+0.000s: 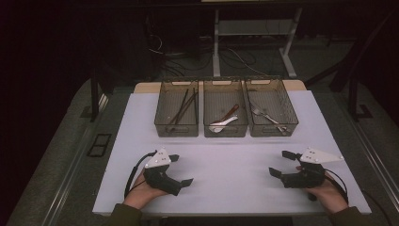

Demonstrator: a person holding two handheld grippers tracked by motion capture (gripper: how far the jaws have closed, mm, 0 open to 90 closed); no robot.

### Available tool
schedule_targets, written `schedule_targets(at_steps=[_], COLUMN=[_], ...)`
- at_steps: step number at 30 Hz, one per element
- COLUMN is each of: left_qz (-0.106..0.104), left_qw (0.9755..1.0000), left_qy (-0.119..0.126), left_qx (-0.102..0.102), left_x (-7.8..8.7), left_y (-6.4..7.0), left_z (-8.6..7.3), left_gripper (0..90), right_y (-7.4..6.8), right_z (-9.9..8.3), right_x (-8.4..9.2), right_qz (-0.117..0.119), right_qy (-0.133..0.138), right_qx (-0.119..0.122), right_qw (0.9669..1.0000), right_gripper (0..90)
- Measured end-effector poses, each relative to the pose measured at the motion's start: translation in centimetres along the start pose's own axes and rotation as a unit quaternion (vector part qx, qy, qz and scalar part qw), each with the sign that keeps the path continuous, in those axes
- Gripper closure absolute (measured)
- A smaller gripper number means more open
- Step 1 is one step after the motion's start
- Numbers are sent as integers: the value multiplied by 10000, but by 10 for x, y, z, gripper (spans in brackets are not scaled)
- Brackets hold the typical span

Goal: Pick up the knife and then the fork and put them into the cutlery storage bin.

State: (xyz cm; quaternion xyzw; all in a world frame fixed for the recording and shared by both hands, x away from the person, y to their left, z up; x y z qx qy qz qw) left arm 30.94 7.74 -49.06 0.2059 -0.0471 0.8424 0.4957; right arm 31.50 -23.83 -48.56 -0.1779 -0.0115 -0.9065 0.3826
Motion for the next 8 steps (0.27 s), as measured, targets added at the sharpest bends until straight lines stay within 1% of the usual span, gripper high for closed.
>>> schedule_targets(at_steps=[5,8], left_qz=[8,14], left_qw=[10000,10000], left_qy=[-1,-6], left_qx=[11,6], left_x=[0,0], left_y=[0,0], left_z=[0,0], left_gripper=[0,0], right_y=[0,0], right_z=[-3,-3], right_x=[-1,-1], right_qz=[23,27], right_qy=[-94,-78], right_qx=[11,18], right_qw=[10000,10000], right_gripper=[140,140])
Point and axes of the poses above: each handheld gripper's, and its own axes: x roughly backward along the jaws, z roughly out of its top, y roughly to its right, the point moved 10 cm from there along -x, roughly forward along the jaws, and after that the axes turned 8 degrees about y, right-handed, at the moved point
